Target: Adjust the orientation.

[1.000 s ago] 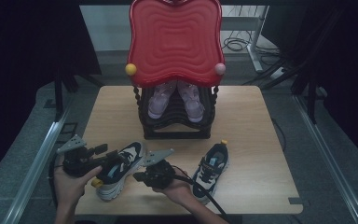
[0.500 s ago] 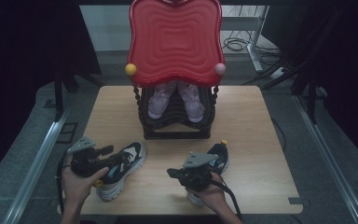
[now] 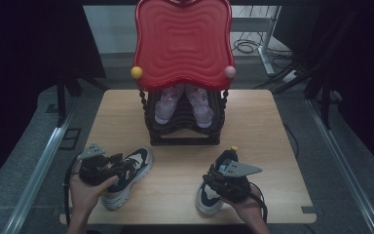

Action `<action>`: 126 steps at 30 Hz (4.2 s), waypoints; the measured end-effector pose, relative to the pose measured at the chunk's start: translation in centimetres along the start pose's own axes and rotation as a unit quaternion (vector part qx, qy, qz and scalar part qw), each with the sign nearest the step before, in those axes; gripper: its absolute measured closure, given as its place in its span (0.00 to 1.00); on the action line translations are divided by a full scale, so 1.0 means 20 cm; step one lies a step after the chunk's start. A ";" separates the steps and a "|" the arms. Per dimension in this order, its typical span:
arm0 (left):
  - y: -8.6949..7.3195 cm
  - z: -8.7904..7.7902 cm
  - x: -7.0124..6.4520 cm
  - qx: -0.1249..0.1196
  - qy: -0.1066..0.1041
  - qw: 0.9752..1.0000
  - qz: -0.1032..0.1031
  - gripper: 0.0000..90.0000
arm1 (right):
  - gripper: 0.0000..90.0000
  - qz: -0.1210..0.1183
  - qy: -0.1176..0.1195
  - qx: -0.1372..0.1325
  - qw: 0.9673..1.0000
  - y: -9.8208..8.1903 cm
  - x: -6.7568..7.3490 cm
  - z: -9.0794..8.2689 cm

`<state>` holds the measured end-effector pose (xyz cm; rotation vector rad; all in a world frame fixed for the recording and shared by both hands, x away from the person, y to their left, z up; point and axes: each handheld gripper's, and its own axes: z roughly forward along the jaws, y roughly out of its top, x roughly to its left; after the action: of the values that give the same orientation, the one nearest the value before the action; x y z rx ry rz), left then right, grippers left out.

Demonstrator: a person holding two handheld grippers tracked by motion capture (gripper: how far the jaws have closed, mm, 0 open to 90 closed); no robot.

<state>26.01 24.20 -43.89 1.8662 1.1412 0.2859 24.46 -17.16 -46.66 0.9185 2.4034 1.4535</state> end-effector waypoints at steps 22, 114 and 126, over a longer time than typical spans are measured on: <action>0.00 0.01 -0.01 0.002 -0.006 1.000 0.003 0.49 | 1.00 0.027 -0.058 0.007 0.998 -0.18 -0.15 -0.24; -0.01 -0.04 0.03 -0.003 -0.005 1.000 -0.004 0.48 | 1.00 -0.020 -0.004 0.056 0.998 -0.27 0.06 0.09; -0.01 -0.05 0.04 -0.007 -0.001 1.000 -0.006 0.48 | 1.00 -0.010 -0.016 0.055 0.998 -0.22 0.07 0.18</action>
<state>25.69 25.50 -43.63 1.8472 1.1450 0.2845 23.08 -15.13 -52.00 0.9316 2.4832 1.2994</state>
